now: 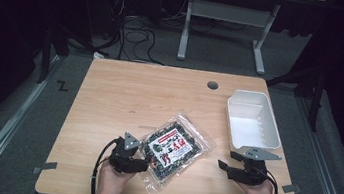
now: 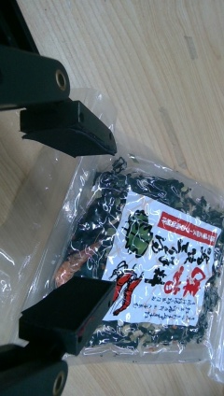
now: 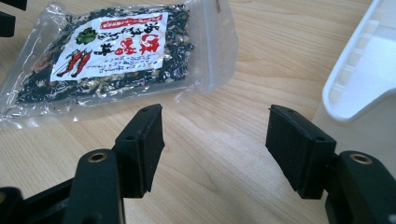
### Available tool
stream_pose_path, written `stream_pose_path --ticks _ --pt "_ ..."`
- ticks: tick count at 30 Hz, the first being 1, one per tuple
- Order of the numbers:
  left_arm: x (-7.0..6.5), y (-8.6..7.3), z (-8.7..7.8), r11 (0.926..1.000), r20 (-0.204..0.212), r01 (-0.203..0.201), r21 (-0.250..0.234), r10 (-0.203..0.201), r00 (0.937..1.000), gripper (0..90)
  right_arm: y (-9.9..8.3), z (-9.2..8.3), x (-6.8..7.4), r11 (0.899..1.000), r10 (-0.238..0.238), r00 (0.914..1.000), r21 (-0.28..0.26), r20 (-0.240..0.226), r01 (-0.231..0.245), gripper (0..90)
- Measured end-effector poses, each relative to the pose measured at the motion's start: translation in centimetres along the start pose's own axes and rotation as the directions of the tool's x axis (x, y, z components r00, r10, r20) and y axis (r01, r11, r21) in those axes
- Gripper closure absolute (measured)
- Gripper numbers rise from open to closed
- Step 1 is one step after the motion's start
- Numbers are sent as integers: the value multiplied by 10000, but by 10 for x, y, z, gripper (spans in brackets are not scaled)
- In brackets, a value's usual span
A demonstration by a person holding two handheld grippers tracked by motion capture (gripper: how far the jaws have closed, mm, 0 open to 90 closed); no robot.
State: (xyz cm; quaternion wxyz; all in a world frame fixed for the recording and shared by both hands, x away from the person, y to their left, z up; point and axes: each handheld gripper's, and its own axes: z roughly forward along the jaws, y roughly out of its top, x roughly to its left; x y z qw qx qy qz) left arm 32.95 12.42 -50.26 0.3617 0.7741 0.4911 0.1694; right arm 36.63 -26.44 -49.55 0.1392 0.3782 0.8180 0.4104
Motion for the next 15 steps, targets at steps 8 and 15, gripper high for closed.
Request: stream_pose_path --ticks 8,15 --pt "2 0 0 9998 -20 114 167 -113 9999 269 -3 4 2 9997 -231 9997 125 47 231 370" --pt "0 3 4 9996 -14 59 263 -58 10000 244 -3 4 2 9995 -286 9996 151 13 286 359"
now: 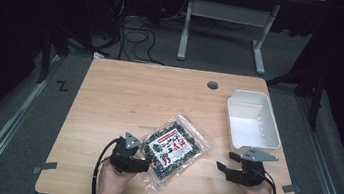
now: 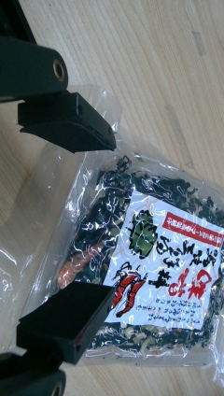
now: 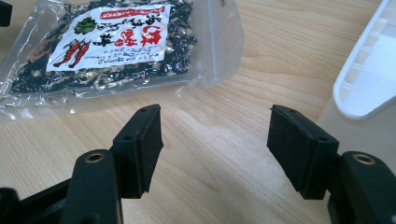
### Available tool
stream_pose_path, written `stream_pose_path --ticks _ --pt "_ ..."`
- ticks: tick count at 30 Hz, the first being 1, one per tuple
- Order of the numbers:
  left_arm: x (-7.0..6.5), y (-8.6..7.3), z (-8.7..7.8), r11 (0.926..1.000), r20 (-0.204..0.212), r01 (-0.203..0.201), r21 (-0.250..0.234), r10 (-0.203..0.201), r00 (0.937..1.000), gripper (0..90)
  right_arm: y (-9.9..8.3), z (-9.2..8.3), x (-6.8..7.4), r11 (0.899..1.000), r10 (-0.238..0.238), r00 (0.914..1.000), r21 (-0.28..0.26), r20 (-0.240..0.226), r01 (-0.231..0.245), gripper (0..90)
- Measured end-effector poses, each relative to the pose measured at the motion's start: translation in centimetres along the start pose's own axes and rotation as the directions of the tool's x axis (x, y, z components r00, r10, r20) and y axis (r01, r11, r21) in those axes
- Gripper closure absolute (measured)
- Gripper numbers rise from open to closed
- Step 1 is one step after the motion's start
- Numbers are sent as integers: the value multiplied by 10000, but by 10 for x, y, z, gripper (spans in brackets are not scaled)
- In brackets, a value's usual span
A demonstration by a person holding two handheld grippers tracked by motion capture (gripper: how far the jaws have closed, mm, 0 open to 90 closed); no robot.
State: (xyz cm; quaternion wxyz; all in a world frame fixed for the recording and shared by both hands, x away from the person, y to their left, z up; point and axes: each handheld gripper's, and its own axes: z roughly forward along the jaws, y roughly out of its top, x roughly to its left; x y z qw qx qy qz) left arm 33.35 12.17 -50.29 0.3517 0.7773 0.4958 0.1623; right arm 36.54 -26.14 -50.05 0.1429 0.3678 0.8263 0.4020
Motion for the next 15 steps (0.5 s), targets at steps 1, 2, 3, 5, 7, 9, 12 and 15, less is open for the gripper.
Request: stream_pose_path --ticks 1,2,3,5,7,9,12,15 --pt "1 2 1 10000 -92 -12 22 12 10000 240 0 0 0 10000 17 10000 45 26 -17 356" --pt "2 5 2 10000 -171 16 32 -16 9999 229 0 0 -1 10000 2 10000 56 43 -3 353" --pt "6 10 2 9999 -271 112 5 -111 9996 227 0 1 -1 10000 4 10000 13 57 -4 352" --pt "9 13 3 9998 -301 195 88 -193 9994 226 0 0 -1 10000 52 10000 12 59 -52 349" --pt "10 15 6 9996 -323 221 183 -215 9992 226 0 0 -1 10000 23 10000 2 65 -23 349" --pt "14 17 16 9977 -379 307 606 -284 9989 219 0 0 -1 10000 27 10000 1 50 -27 346" --pt "14 18 21 9966 -429 312 766 -280 9987 191 0 0 -2 10000 70 10000 7 42 -70 342" --pt "11 16 23 9956 -635 228 909 -171 9978 164 0 -1 -1 10000 68 10000 -63 8 -68 337"
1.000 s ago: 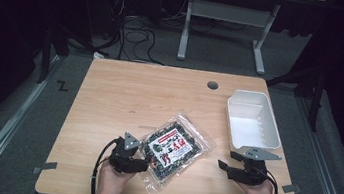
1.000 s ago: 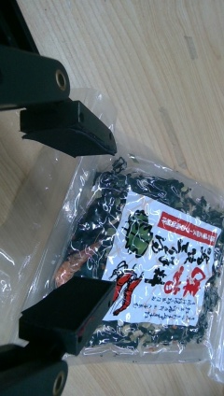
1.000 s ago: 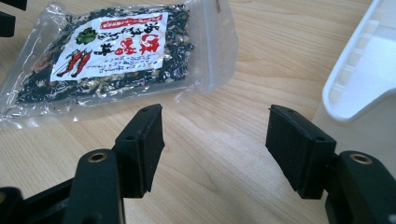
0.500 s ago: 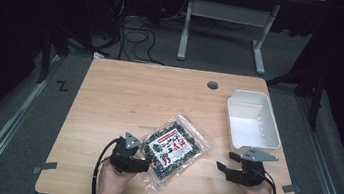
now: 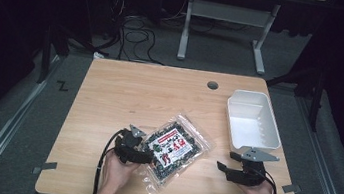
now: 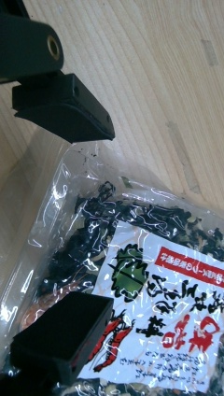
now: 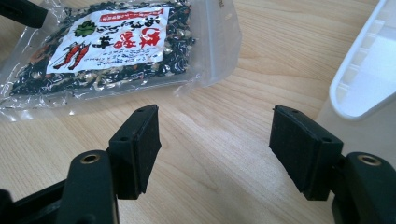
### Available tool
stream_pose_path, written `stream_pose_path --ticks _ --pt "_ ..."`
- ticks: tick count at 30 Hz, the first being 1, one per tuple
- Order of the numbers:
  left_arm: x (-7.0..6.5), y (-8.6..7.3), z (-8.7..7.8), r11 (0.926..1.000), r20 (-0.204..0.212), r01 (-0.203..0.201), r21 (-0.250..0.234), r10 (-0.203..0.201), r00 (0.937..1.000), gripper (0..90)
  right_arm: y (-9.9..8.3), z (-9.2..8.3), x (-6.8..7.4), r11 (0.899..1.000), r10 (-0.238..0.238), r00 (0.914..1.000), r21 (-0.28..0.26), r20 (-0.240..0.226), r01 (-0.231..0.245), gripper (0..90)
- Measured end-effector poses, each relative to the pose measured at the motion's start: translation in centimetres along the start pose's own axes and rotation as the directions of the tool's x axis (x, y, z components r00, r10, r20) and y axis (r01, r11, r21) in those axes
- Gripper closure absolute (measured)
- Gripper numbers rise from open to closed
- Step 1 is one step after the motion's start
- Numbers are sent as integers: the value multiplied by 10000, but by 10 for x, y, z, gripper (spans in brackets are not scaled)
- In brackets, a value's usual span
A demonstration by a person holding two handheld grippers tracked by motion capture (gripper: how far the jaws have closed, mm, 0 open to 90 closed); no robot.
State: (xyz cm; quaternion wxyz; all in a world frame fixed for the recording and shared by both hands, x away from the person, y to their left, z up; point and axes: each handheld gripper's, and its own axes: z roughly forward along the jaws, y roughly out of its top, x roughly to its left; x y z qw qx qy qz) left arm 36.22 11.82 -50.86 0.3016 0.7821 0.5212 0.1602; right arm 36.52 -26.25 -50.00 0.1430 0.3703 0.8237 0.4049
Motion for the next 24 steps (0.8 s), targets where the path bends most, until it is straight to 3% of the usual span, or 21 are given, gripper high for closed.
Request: stream_pose_path --ticks 7,11,14,20,24 --pt "0 -5 4 9995 -136 -149 270 152 9998 161 1 2 1 10000 9 10000 -67 -69 -9 319" --pt "-4 -6 7 9978 -419 -494 447 513 9978 164 3 0 3 9998 -37 9999 -196 -123 34 305" --pt "-7 -7 10 9942 -675 -806 715 854 9941 165 7 2 4 9998 -4 9999 180 -169 7 306" --pt "-4 -9 10 9955 -554 -659 681 698 9960 184 14 5 7 9975 -184 9995 677 -272 202 336" --pt "-4 -9 11 9960 -504 -608 651 641 9967 191 20 6 5 9980 -120 9996 614 -249 135 327"
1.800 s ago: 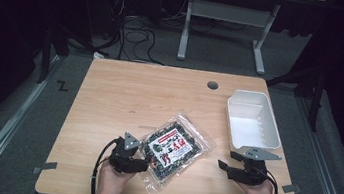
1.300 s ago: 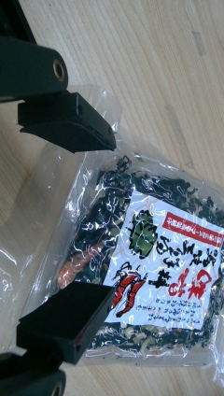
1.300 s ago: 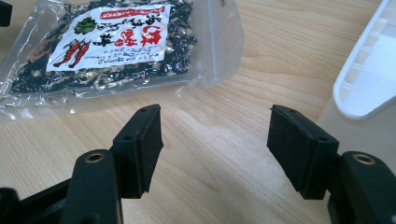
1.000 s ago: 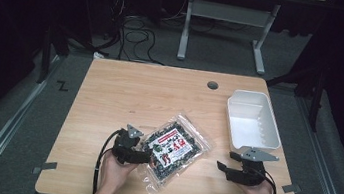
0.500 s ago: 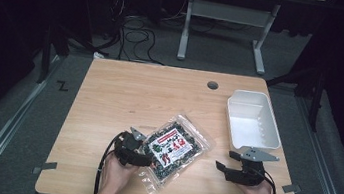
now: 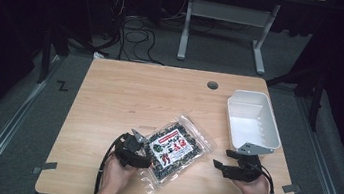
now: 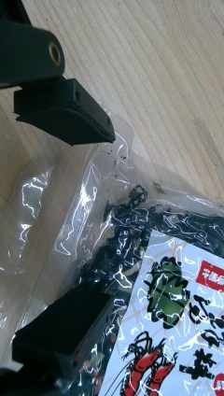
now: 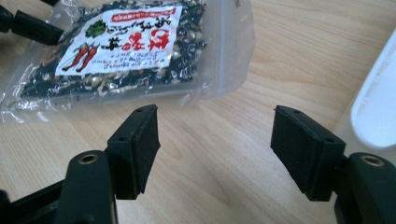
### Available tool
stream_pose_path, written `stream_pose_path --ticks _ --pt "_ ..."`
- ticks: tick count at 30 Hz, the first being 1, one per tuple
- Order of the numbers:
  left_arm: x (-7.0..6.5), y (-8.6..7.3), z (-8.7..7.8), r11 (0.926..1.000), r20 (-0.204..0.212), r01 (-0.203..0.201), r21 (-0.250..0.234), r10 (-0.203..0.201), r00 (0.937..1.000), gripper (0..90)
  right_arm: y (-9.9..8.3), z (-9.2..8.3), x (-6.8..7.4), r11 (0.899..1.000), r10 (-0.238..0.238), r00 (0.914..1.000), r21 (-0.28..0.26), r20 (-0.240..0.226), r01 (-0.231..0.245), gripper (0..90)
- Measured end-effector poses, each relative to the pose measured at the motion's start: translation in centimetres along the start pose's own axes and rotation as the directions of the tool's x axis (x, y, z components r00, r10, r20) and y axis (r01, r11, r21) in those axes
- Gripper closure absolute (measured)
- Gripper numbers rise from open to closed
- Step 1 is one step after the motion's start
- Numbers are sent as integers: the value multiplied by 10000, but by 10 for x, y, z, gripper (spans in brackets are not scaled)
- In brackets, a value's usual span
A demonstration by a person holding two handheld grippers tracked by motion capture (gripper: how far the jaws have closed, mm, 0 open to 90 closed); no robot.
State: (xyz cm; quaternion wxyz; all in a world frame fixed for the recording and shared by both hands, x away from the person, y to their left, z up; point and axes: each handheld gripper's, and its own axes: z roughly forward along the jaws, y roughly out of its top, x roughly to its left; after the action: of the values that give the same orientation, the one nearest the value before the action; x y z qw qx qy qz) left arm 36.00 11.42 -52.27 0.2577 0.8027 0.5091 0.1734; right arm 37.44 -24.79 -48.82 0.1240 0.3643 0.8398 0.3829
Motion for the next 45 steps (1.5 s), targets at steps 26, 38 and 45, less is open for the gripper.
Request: stream_pose_path --ticks 26,38,45 --pt "0 -3 0 9999 65 110 -61 -110 9999 201 53 50 -3 9957 -153 9974 920 706 87 389" --pt "-2 -3 0 9999 28 34 -98 -34 10000 201 55 71 -7 9884 147 9994 1506 323 -194 494" --pt "-3 -3 0 9999 -6 -10 -132 10 10000 200 54 75 -8 9855 470 9989 1625 93 -479 541"
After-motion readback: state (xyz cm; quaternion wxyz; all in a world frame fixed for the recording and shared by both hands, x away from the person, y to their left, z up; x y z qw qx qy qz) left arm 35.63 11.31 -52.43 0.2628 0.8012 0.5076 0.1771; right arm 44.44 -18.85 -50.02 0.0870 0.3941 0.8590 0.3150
